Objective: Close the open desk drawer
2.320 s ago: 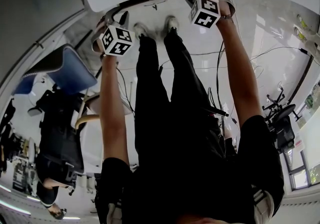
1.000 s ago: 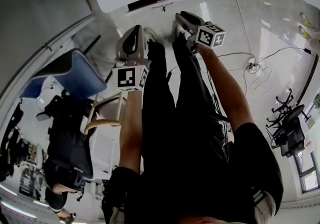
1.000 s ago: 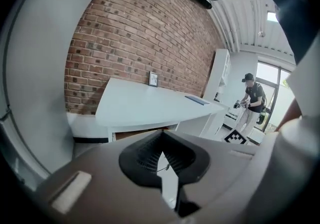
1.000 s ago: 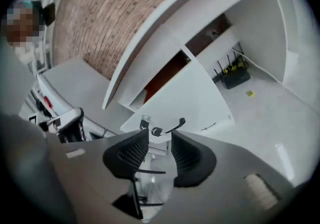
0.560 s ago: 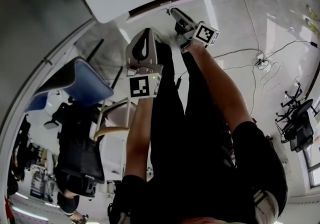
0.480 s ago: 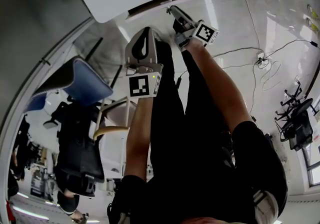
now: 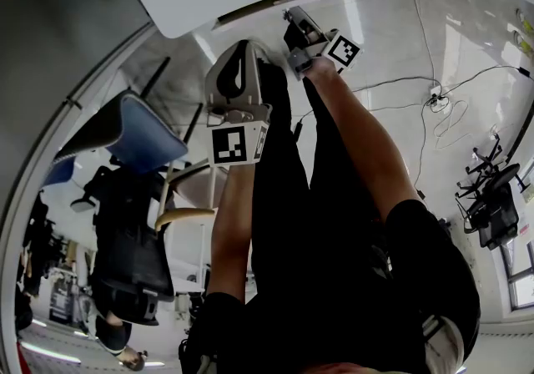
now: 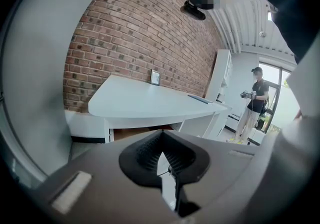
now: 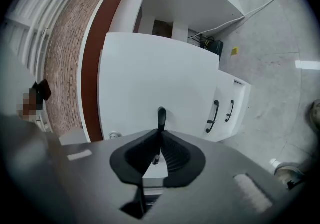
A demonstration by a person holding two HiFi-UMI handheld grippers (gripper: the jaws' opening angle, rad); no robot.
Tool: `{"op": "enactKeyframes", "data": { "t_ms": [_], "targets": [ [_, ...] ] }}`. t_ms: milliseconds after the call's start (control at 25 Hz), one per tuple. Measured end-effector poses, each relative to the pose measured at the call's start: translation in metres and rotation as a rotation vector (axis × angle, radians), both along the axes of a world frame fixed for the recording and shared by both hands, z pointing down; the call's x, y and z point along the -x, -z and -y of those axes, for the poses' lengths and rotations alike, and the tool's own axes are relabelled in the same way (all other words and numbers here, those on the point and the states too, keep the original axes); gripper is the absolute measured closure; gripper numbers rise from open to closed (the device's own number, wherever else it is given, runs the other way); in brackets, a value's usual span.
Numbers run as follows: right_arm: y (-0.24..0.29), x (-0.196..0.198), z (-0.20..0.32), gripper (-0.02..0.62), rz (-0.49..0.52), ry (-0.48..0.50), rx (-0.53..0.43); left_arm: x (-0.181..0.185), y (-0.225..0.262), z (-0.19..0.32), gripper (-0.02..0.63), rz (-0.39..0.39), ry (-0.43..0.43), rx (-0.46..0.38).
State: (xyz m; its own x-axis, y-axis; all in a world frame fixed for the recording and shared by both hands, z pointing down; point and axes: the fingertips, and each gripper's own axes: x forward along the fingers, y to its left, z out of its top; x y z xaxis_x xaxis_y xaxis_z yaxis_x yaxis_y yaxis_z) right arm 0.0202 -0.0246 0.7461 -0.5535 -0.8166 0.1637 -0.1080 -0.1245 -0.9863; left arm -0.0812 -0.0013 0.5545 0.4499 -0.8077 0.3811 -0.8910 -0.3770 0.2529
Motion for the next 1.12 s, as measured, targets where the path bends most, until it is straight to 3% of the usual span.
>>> {"op": "enactKeyframes", "data": {
  "t_ms": [840,1120],
  "targets": [
    [0.020,0.012,0.087,0.574,0.059,-0.047,-0.102,0.005,-0.003,-0.001,0.588,0.007,0.034,0.008],
    [0.013,0.014,0.084,0.571,0.049,-0.008,-0.102,0.002,0.001,-0.004,0.588,0.002,0.037,0.008]
  ]
}}
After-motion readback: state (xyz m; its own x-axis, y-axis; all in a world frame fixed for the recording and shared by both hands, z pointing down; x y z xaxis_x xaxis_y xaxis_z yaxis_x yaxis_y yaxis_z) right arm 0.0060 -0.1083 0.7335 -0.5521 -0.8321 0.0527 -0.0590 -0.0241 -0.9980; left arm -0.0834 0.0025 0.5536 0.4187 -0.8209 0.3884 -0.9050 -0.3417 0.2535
